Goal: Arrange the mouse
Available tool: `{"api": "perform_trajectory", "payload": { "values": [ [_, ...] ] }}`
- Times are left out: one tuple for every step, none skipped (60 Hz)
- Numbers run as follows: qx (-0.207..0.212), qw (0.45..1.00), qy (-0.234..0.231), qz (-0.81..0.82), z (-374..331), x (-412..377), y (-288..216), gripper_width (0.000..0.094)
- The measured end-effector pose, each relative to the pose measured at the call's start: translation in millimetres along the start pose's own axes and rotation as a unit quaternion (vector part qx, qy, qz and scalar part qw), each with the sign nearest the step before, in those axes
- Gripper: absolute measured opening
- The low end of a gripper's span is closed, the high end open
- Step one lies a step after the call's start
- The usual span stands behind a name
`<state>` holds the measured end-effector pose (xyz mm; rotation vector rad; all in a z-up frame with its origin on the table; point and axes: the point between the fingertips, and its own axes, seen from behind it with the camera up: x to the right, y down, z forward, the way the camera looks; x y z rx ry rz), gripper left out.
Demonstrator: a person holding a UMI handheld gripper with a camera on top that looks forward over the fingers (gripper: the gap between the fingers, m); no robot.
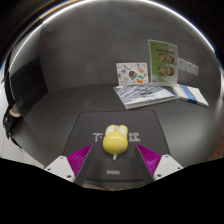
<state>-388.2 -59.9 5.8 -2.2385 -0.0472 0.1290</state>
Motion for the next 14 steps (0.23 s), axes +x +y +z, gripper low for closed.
{"api": "perform_trajectory", "payload": {
  "values": [
    [0.000, 1.000, 0.001, -0.001, -5.2, 2.1, 1.2, 0.0845],
    [0.000, 1.000, 0.002, -0.002, -10.6, 4.9, 2.7, 0.0847],
    [-0.001, 1.000, 0.004, -0.003, -16.8, 7.9, 4.3, 0.0851],
    [-0.002, 1.000, 0.005, -0.003, -22.8, 11.0, 6.1, 0.0853],
    [-0.003, 1.000, 0.006, -0.003, -28.7, 14.0, 7.9, 0.0852],
    [-0.003, 1.000, 0.007, -0.003, -34.3, 17.1, 9.6, 0.0852],
    [-0.002, 1.000, 0.008, -0.003, -39.9, 20.4, 11.6, 0.0853],
    [-0.002, 1.000, 0.010, -0.003, -43.9, 24.6, 15.0, 0.0853],
    [-0.003, 1.000, 0.012, -0.002, -51.8, 29.0, 16.7, 0.0854],
    [-0.003, 1.000, 0.014, 0.000, -57.1, 33.6, 18.6, 0.0855],
    [-0.003, 1.000, 0.016, 0.002, -62.3, 38.5, 20.6, 0.0855],
    [-0.003, 1.000, 0.018, 0.005, -67.2, 44.0, 22.6, 0.0855],
    [-0.004, 1.000, 0.021, 0.007, -71.7, 49.6, 24.9, 0.0856],
    [-0.004, 1.000, 0.023, 0.010, -76.4, 55.6, 26.9, 0.0857]
  ]
}}
